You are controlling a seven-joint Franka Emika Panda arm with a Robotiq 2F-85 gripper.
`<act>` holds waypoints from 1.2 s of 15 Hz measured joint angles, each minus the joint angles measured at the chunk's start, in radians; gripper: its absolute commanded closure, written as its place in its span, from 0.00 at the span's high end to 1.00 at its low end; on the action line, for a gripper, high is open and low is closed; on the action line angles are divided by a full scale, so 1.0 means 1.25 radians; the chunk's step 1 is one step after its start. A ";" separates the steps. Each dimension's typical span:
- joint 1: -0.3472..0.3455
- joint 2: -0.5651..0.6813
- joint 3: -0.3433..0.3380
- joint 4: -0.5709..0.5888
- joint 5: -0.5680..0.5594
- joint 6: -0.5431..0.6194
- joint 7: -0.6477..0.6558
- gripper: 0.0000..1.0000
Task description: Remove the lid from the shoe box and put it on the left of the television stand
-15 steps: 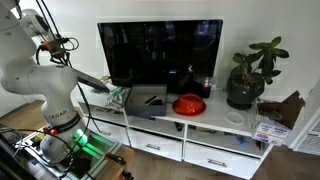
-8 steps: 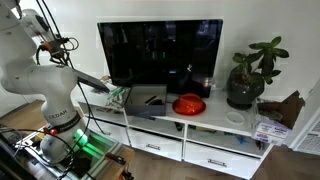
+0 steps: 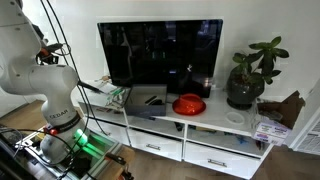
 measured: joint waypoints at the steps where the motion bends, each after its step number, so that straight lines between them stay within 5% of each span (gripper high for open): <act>1: 0.001 0.017 0.004 0.007 -0.021 0.000 -0.007 0.01; 7: 0.001 0.126 0.006 0.054 -0.229 0.014 -0.006 0.01; 11: 0.003 0.183 0.006 0.083 -0.261 0.107 -0.012 0.01; 18: 0.045 0.244 -0.065 0.127 -0.457 0.119 0.053 0.01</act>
